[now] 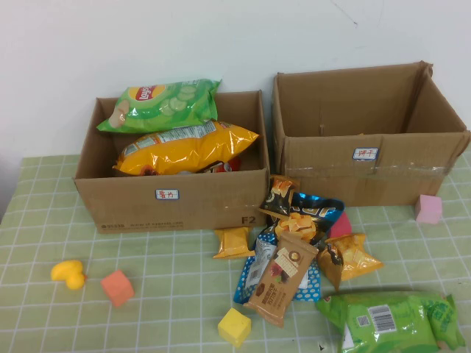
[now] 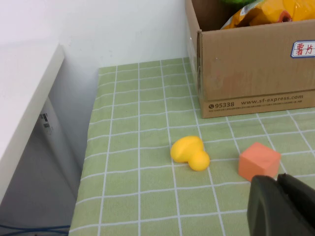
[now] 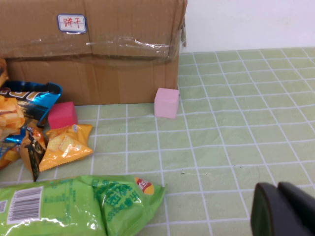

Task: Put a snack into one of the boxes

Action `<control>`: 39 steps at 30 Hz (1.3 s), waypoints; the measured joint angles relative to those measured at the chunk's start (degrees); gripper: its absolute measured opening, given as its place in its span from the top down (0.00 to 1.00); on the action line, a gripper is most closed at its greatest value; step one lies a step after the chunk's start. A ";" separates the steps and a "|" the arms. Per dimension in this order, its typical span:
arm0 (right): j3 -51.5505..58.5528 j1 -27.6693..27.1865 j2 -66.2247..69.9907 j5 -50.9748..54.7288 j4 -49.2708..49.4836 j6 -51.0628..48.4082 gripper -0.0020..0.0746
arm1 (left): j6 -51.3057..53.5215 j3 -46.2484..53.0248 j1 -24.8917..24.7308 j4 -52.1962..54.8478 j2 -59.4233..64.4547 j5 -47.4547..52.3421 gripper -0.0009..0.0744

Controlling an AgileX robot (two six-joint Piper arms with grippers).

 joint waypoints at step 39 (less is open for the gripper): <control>0.43 0.00 0.00 1.33 52.41 9.21 0.98 | -0.09 0.00 0.00 0.00 0.00 0.00 0.99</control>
